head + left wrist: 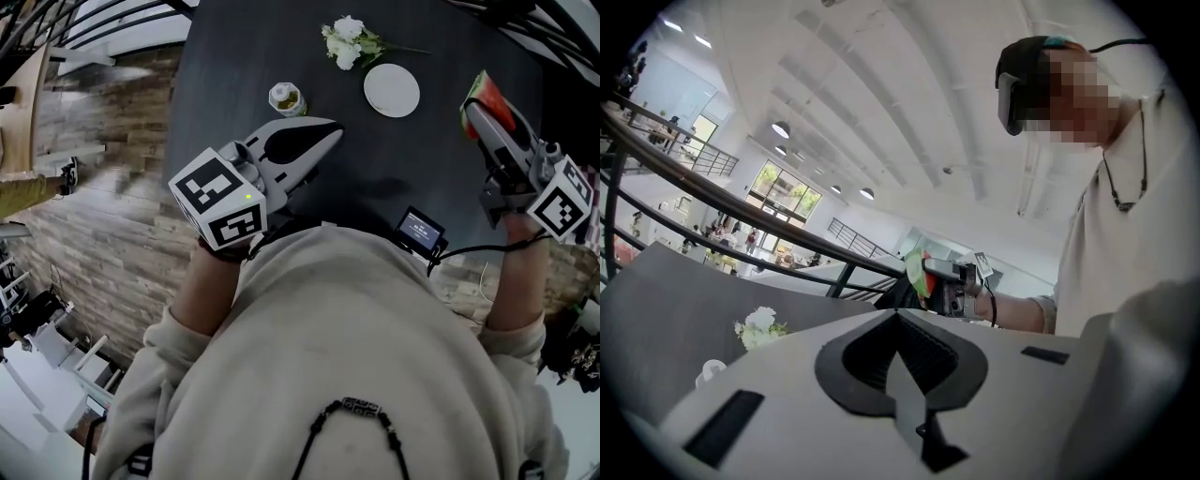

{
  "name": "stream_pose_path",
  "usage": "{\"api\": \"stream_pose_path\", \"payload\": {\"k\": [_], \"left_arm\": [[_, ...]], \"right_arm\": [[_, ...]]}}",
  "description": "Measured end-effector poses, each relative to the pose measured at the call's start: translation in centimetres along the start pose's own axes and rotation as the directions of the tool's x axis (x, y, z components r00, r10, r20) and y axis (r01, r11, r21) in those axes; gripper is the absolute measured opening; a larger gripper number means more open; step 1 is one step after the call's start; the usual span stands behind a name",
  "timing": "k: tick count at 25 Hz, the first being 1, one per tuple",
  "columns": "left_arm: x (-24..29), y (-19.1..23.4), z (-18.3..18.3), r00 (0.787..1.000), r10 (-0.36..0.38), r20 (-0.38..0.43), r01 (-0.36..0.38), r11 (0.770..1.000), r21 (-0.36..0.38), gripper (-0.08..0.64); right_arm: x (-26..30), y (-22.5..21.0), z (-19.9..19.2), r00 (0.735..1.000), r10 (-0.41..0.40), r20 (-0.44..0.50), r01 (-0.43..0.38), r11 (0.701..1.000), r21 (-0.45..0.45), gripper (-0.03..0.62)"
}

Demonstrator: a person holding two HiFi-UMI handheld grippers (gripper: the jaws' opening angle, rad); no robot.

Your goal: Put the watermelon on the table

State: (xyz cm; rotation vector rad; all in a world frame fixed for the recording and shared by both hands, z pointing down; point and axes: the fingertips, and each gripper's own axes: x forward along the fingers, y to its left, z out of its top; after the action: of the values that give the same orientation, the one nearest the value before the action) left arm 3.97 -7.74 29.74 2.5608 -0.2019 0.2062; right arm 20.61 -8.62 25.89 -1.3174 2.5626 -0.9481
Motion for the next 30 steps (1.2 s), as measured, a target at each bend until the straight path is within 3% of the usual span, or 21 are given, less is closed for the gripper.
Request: {"api": "stream_pose_path", "payload": {"k": [16, 21, 30], "left_arm": [[-1.2, 1.5, -0.6, 0.997, 0.065, 0.032, -0.063, 0.997, -0.047, -0.003], [-1.8, 1.4, -1.3, 0.996, 0.082, 0.028, -0.080, 0.994, -0.069, -0.003], [-2.5, 2.4, -1.0, 0.991, 0.120, 0.057, -0.115, 0.990, -0.083, -0.003]], "right_arm": [[3.2, -3.5, -2.1, 0.996, 0.002, -0.094, -0.002, 1.000, 0.004, 0.198], [4.1, -5.2, -3.3, 0.996, 0.005, -0.091, 0.002, 0.997, 0.078, 0.196], [7.5, -9.8, -6.0, 0.980, -0.017, -0.199, 0.034, 0.996, 0.083, 0.196]]}}
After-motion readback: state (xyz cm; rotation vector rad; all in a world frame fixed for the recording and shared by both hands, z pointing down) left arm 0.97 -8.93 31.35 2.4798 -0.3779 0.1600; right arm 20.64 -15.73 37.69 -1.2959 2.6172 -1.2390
